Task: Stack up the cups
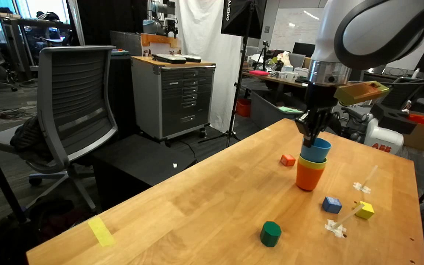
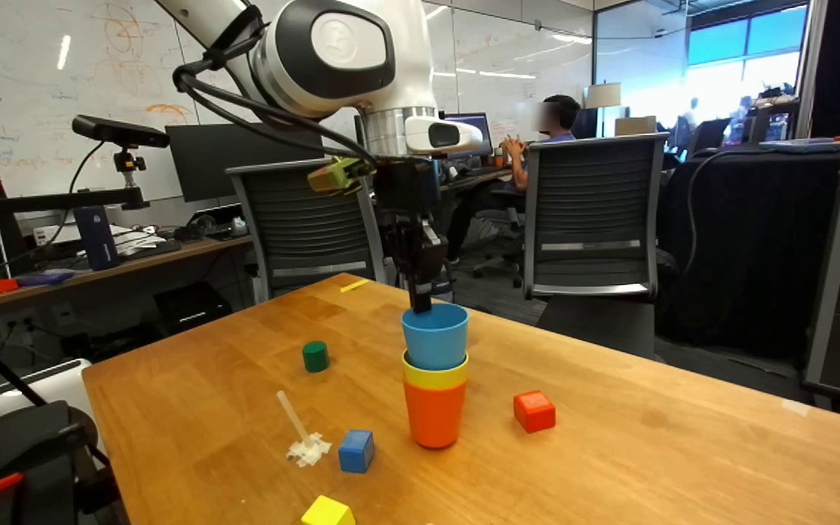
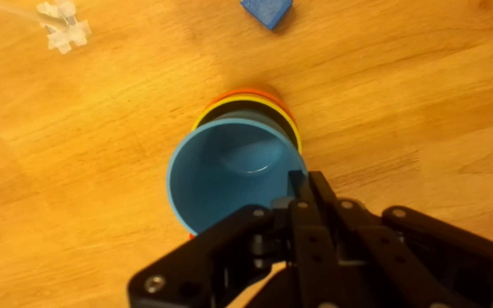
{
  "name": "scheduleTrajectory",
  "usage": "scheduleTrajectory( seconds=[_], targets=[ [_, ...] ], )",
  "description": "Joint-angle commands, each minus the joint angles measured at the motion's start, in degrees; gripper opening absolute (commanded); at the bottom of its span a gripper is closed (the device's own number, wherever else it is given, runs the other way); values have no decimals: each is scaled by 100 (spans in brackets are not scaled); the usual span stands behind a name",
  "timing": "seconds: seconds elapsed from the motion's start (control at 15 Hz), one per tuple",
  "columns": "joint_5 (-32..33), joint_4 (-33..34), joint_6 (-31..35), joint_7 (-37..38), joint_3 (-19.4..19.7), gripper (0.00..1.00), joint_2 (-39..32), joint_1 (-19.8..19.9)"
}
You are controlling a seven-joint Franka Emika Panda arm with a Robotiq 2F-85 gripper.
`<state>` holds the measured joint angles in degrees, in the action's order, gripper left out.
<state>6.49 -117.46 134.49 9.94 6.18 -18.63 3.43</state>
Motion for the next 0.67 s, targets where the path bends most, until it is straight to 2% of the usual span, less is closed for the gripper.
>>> scheduleTrajectory(
  seconds=[0.0, 0.33, 0.4, 0.47, 0.6],
  targets=[
    [44, 10, 179, -154, -2, 1, -81, -21],
    [51, 2, 207, -257, -5, 4, -163, -36],
    [63, -4, 210, -265, -2, 9, -166, -44],
    [61, -12, 212, -278, -3, 32, -160, -47],
    [49, -38, 229, -316, -9, 34, -138, -48]
  ],
)
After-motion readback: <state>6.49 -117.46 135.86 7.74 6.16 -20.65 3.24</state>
